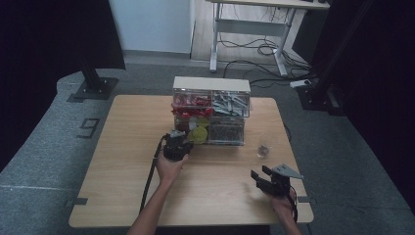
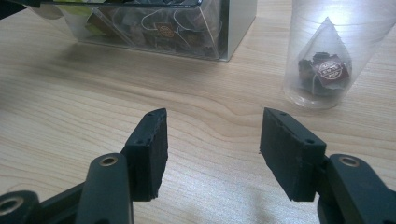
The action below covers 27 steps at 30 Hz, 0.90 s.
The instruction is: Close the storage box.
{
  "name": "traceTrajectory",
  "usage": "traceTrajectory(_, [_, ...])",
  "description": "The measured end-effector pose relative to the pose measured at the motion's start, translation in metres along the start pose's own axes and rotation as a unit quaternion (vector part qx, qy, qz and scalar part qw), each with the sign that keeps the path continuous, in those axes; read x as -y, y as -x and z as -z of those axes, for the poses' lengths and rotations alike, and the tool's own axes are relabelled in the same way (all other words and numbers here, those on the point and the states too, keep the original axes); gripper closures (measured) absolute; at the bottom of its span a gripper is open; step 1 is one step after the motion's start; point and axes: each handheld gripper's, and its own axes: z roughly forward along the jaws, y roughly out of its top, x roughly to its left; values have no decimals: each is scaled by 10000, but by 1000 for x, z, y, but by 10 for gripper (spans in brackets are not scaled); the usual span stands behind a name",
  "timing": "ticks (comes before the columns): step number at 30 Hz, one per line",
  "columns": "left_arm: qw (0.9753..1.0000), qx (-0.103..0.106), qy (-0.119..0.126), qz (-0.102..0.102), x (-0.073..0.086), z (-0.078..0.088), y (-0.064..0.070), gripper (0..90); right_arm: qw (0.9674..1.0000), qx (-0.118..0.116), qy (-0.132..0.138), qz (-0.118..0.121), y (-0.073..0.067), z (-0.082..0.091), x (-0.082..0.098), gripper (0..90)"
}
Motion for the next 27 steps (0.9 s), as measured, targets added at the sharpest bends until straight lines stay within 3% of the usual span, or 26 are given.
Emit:
traceTrajectory(13, [9999, 32, -115, 88, 6, -7, -1, 898, 10000, -9, -26, 17, -1, -2, 1, 413])
traceTrajectory(21, [9998, 38, -192, 30, 9, -8, 0, 896, 10000, -15, -25, -1, -1, -2, 1, 413])
traceTrajectory(27, [9999, 72, -110, -4, 10, -6, 5, 887, 10000, -17, -28, 13, -1, -3, 1, 413])
